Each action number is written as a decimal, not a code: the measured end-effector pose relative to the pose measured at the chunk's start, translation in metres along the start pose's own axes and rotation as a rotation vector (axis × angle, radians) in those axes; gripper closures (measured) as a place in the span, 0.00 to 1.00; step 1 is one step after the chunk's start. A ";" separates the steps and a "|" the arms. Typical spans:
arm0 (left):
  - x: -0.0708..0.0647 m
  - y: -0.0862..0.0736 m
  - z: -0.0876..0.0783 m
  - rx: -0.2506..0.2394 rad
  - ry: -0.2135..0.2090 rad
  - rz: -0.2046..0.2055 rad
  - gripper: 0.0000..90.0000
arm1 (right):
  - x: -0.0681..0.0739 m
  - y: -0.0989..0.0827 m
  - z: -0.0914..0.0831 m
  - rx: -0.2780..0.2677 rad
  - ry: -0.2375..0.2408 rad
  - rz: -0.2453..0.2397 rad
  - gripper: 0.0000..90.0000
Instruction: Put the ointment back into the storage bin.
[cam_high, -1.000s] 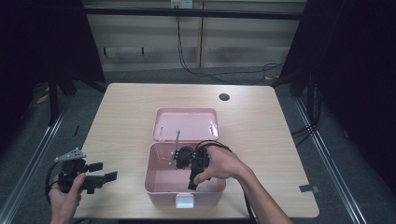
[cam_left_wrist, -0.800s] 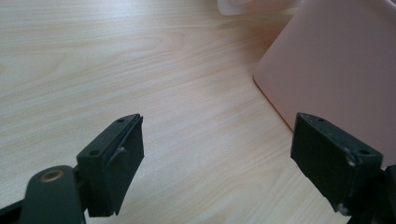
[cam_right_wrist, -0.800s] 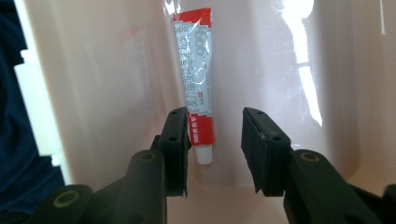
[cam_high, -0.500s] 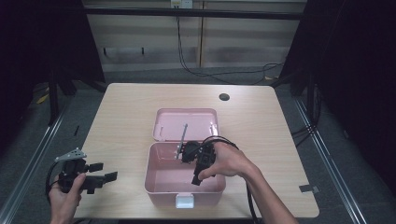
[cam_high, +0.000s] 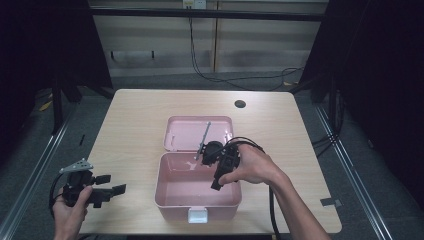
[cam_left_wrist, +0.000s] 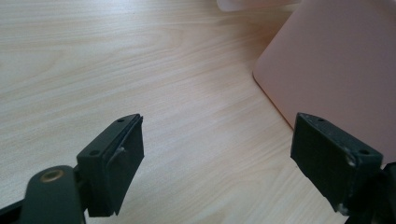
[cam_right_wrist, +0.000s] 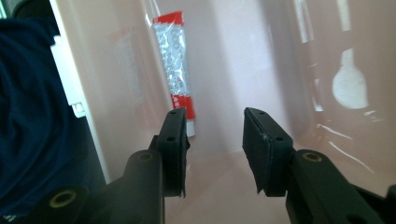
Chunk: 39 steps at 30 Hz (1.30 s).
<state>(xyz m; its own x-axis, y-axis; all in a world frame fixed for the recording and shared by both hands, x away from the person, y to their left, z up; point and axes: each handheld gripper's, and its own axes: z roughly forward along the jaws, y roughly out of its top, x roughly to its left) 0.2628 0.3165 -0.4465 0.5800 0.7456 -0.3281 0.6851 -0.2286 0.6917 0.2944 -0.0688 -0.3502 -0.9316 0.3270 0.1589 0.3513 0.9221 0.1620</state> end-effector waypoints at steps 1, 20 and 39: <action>0.000 0.000 0.000 0.001 -0.002 0.000 0.19 | 0.000 0.000 -0.003 0.002 -0.006 0.003 0.67; 0.000 0.000 0.001 0.008 0.002 0.002 0.20 | -0.003 -0.026 -0.034 -0.064 -0.040 0.066 0.62; -0.001 0.000 0.001 0.008 0.005 0.004 0.20 | -0.004 -0.070 -0.042 -0.092 -0.055 0.127 0.54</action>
<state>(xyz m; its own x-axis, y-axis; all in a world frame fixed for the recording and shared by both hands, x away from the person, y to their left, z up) 0.2628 0.3156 -0.4468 0.5804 0.7476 -0.3227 0.6865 -0.2361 0.6878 0.2778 -0.1436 -0.3217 -0.8817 0.4533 0.1309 0.4717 0.8504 0.2328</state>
